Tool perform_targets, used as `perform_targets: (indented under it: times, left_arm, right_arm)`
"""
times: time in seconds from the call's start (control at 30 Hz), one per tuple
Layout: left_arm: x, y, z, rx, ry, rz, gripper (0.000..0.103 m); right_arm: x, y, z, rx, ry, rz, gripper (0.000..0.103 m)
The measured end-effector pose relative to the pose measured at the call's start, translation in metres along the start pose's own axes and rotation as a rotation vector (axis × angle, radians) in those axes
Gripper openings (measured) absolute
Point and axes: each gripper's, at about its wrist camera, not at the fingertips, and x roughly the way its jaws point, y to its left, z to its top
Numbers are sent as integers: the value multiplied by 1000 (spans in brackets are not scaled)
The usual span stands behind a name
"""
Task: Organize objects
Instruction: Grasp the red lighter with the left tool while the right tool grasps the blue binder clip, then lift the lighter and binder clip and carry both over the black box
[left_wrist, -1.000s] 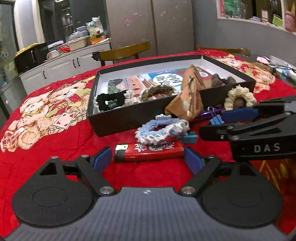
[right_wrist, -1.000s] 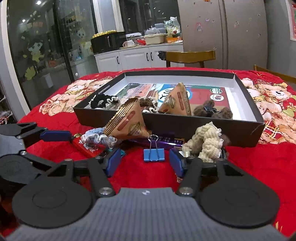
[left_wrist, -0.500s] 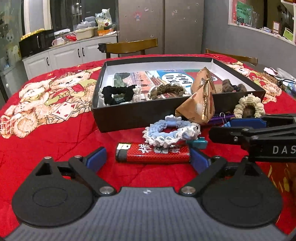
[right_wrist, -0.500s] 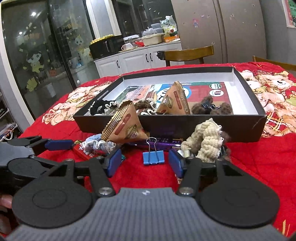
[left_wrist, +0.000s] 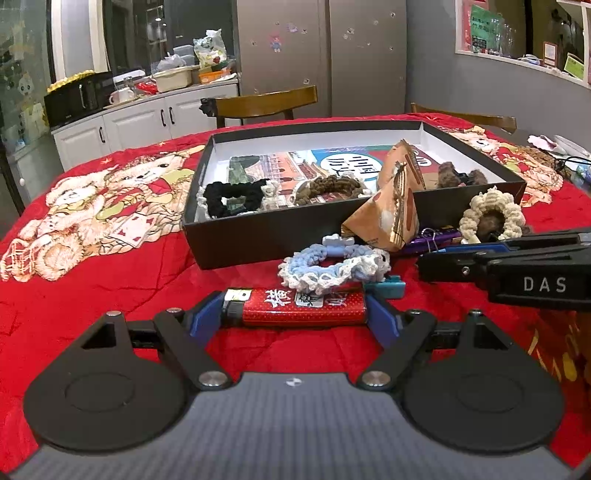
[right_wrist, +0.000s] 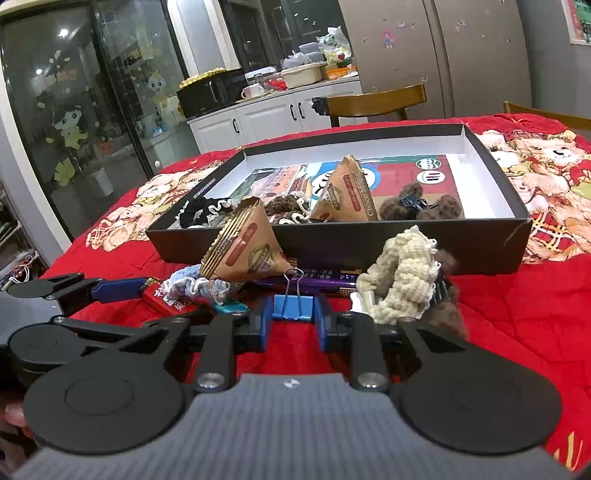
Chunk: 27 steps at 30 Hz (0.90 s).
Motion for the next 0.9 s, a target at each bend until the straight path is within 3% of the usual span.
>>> perform_targets:
  times: [0.27,0.7,0.9]
  left_arm:
    - [-6,-3,-2,20,-22,45,85]
    - [-3,5,-3,-31,2,6,85]
    - [-14,2,-4,-22,-50,56,85]
  right_arm:
    - [-1,4,-2,-13,-3,-5,27]
    - [-1,5,-3,-16,-3,-6,28]
    - [-4,5,-3,-18,-22,-6,28]
